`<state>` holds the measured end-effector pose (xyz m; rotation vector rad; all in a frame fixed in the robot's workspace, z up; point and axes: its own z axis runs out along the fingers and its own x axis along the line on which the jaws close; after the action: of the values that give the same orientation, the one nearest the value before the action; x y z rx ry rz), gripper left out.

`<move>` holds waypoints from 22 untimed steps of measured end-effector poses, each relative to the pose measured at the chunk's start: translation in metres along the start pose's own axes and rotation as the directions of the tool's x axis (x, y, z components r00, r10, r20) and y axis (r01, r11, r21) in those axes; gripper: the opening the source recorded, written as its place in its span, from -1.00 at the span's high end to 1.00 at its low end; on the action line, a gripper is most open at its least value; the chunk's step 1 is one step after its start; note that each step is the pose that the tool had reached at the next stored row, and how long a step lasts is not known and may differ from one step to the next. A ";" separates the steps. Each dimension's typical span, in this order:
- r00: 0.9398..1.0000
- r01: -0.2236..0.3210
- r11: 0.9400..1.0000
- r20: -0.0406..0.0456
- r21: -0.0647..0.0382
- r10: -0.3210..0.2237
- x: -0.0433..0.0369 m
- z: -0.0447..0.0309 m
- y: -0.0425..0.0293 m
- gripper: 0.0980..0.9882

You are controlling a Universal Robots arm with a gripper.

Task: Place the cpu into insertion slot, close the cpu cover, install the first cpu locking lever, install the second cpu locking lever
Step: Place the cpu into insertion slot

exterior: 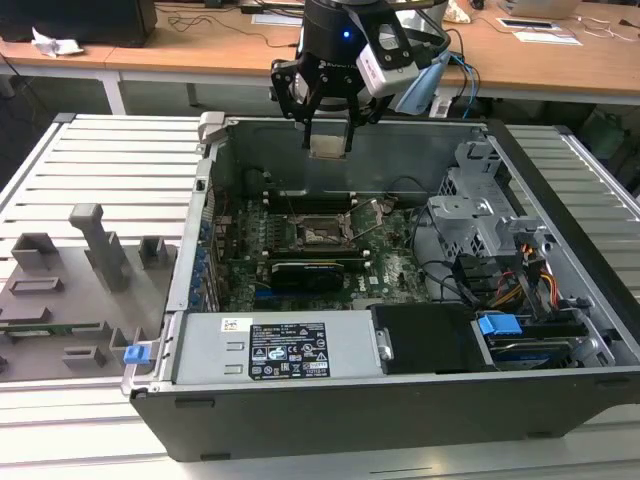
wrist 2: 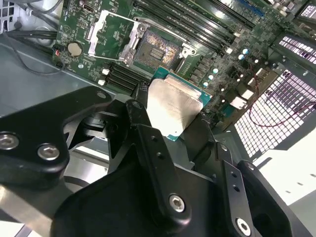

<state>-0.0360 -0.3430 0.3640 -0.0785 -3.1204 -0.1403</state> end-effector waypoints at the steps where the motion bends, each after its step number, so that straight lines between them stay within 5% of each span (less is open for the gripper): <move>1: 1.000 -0.001 1.000 0.000 0.000 0.001 0.0000 0.0000 0.0000 0.02; 22: 0.995 -0.095 0.995 0.008 -0.002 0.096 0.0000 0.0001 0.0000 0.02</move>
<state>-0.0360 -0.3430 0.3639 -0.2285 -3.1173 -0.1418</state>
